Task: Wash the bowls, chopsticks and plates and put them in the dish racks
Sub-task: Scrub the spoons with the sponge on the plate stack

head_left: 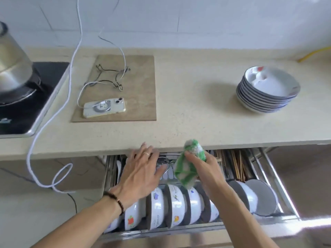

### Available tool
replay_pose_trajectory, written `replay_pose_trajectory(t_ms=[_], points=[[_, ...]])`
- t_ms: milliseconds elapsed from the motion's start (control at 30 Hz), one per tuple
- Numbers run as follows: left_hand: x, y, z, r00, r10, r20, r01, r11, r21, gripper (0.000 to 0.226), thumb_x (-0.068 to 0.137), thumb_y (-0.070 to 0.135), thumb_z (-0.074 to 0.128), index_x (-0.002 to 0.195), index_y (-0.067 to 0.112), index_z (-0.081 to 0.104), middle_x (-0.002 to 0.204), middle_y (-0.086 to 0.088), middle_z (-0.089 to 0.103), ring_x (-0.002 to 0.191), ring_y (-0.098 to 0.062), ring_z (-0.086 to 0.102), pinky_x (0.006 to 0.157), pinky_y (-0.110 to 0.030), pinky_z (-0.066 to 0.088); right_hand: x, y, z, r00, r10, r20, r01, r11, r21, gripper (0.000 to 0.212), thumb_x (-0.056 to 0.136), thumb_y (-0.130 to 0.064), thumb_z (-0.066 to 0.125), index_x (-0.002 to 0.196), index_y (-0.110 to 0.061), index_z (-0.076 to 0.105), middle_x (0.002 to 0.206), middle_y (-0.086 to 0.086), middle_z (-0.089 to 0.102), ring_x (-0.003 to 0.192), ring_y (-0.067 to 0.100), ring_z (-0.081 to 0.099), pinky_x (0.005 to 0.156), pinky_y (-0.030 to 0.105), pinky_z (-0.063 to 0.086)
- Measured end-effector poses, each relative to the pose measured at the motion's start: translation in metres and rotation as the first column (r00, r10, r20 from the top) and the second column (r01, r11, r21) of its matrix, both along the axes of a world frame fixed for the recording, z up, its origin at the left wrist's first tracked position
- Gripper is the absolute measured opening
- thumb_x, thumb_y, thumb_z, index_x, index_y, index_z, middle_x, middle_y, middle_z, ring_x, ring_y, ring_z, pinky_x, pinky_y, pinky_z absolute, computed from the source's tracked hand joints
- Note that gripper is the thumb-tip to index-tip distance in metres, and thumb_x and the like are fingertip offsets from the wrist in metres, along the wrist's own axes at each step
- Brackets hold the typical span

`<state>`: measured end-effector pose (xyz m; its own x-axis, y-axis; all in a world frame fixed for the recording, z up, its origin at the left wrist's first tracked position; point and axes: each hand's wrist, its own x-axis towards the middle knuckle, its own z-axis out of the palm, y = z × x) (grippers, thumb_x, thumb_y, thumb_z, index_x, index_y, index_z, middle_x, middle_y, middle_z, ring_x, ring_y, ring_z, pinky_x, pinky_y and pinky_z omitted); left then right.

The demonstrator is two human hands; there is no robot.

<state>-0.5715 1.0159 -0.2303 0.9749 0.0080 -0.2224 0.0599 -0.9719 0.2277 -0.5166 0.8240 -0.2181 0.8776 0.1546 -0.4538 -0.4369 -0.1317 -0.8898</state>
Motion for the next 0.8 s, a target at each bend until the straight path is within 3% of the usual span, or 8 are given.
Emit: replay_pose_trajectory(t_ms=[133, 333, 433, 567, 700, 800], points=[[0.034, -0.048, 0.049, 0.996, -0.044, 0.071, 0.043, 0.999, 0.009, 0.095, 0.083, 0.068, -0.010, 0.158, 0.019, 0.022, 0.167, -0.006, 0.017, 0.155, -0.020, 0.001, 0.124, -0.042, -0.003, 0.030, -0.049, 0.045, 0.998, -0.014, 0.060, 0.011, 0.998, 0.054, 0.024, 0.091, -0.029, 0.071, 0.101, -0.008, 0.068, 0.094, 0.016, 0.074, 0.091, 0.036, 0.072, 0.086, 0.049, 0.059], [0.098, -0.137, 0.093, 0.991, -0.021, 0.135, 0.023, 1.000, -0.011, 0.067, 0.103, 0.059, 0.020, 0.156, 0.019, 0.028, 0.164, -0.006, 0.025, 0.155, -0.020, 0.005, 0.125, -0.042, 0.002, 0.091, -0.145, 0.098, 0.984, -0.065, 0.166, 0.056, 0.997, 0.057, 0.020, 0.091, -0.027, 0.070, 0.101, -0.011, 0.067, 0.096, 0.015, 0.074, 0.093, 0.034, 0.071, 0.089, 0.046, 0.058], [0.129, -0.179, 0.108, 0.990, -0.001, 0.142, 0.004, 1.000, -0.020, 0.067, 0.102, 0.060, 0.021, 0.153, 0.018, 0.034, 0.160, -0.008, 0.032, 0.153, -0.022, 0.015, 0.124, -0.040, 0.013, 0.120, -0.193, 0.117, 0.973, -0.105, 0.206, 0.100, 0.994, 0.034, 0.016, 0.091, -0.025, 0.071, 0.099, -0.012, 0.068, 0.095, 0.015, 0.074, 0.092, 0.032, 0.071, 0.086, 0.043, 0.056], [0.171, -0.225, 0.128, 0.987, 0.020, 0.161, -0.017, 1.000, -0.018, 0.058, 0.103, 0.054, 0.029, 0.142, 0.015, 0.044, 0.147, -0.009, 0.045, 0.139, -0.024, 0.036, 0.108, -0.037, 0.034, 0.160, -0.243, 0.133, 0.964, -0.115, 0.241, 0.117, 0.993, 0.005, 0.016, 0.091, -0.026, 0.070, 0.099, -0.013, 0.069, 0.095, 0.014, 0.074, 0.094, 0.033, 0.071, 0.088, 0.046, 0.056], [0.223, -0.251, 0.132, 0.983, 0.044, 0.178, -0.031, 0.997, -0.076, 0.050, 0.103, 0.048, 0.039, 0.139, 0.015, 0.048, 0.139, -0.007, 0.051, 0.131, -0.026, 0.042, 0.102, -0.039, 0.040, 0.199, -0.273, 0.136, 0.964, -0.101, 0.246, 0.109, 0.994, -0.017, 0.018, 0.091, -0.029, 0.070, 0.098, -0.012, 0.070, 0.095, 0.015, 0.074, 0.095, 0.034, 0.071, 0.089, 0.050, 0.056], [0.274, -0.262, 0.129, 0.974, 0.049, 0.223, -0.039, 0.998, -0.049, 0.038, 0.101, 0.045, 0.045, 0.124, 0.017, 0.054, 0.124, -0.003, 0.059, 0.119, -0.026, 0.047, 0.089, -0.036, 0.042, 0.225, -0.288, 0.134, 0.962, -0.066, 0.265, 0.078, 0.996, -0.033, 0.020, 0.092, -0.029, 0.069, 0.097, -0.010, 0.068, 0.091, 0.013, 0.074, 0.092, 0.034, 0.071, 0.080, 0.043, 0.057]])
